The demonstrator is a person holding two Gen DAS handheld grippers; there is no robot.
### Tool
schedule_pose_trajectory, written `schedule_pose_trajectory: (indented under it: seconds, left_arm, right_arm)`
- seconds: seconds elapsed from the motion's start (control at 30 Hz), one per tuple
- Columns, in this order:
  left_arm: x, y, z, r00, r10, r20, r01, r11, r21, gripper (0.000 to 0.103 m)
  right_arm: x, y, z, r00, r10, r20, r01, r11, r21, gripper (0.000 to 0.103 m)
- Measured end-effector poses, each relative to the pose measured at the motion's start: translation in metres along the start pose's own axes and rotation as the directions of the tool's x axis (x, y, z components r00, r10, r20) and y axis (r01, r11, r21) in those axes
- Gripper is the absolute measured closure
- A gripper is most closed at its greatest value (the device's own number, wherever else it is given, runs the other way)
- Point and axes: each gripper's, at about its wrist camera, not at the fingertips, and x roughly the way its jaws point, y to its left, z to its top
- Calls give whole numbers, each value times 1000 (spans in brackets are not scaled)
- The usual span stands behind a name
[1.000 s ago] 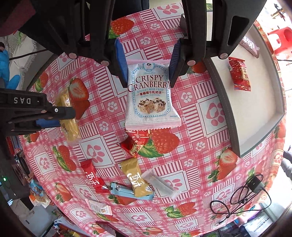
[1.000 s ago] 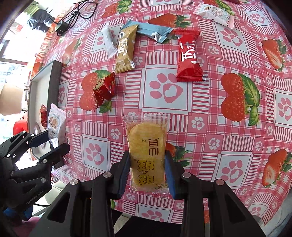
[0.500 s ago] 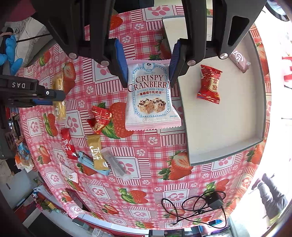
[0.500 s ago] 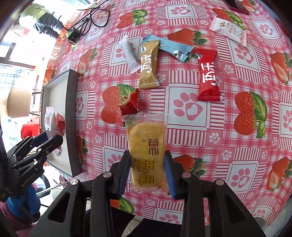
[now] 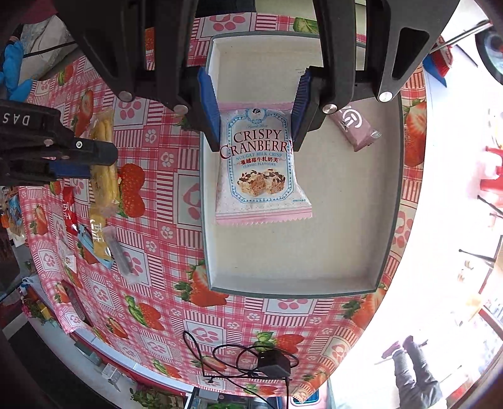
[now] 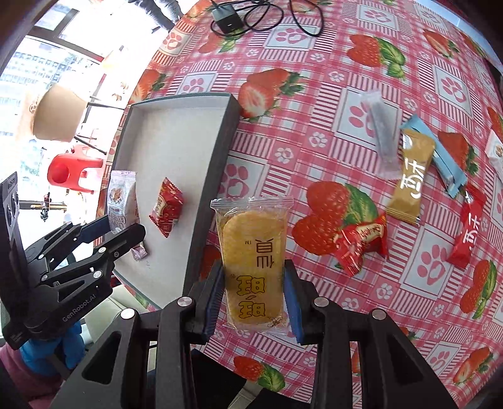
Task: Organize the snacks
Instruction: 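Lift both held packets and carry them over the white tray, then open both grippers to drop the packets into the white tray, then withdraw both tools from the tray back over the snack pile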
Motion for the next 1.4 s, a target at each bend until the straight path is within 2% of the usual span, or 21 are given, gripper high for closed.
schedule_pose_trajectory:
  seconds: [0.37,0.73,0.83,0.87,0.93,0.97,1.0,1.07,1.23,1.33,1.4]
  left_arm:
    - [12,47,3,999,37,-18,-39,996,-79,57]
    - [27,59,6,998,48,-41,-52,994,-95,57]
    - [30,58,4,997,64,-53,-69,994,-89,56]
    - [30,57,3,996,67,-56,-72,994,-86,52]
    - [31,55,2,995,76,-64,-81,994,-78,40]
    - [30,53,1,995,81,-63,-85,994,-72,36]
    - [30,51,0,994,86,-62,-90,994,-63,35]
    - [29,45,-1,993,94,-64,-97,994,-41,35]
    - [23,18,7,996,81,-46,-81,997,18,35]
    - [17,-8,15,998,49,-29,-47,996,76,34]
    - [15,-31,20,999,27,-20,-24,991,135,29]
  right_arm:
    - [30,73,47,999,-3,-45,-3,992,-127,66]
    - [48,103,79,998,-3,-56,-4,991,-131,65]
    - [50,108,85,998,-3,-58,-5,991,-131,65]
    - [51,108,86,998,-2,-62,-6,992,-130,65]
    - [53,106,85,997,-3,-72,-6,992,-125,49]
    - [53,103,84,997,-12,-71,3,993,-122,29]
    - [51,99,81,998,-25,-62,18,993,-118,16]
    - [50,87,77,996,-61,-57,55,994,-98,10]
    - [39,29,65,989,-133,-58,134,991,13,10]
    - [25,-23,51,983,-175,-48,179,977,118,10]
    - [15,-60,39,978,-206,-44,211,958,192,10]
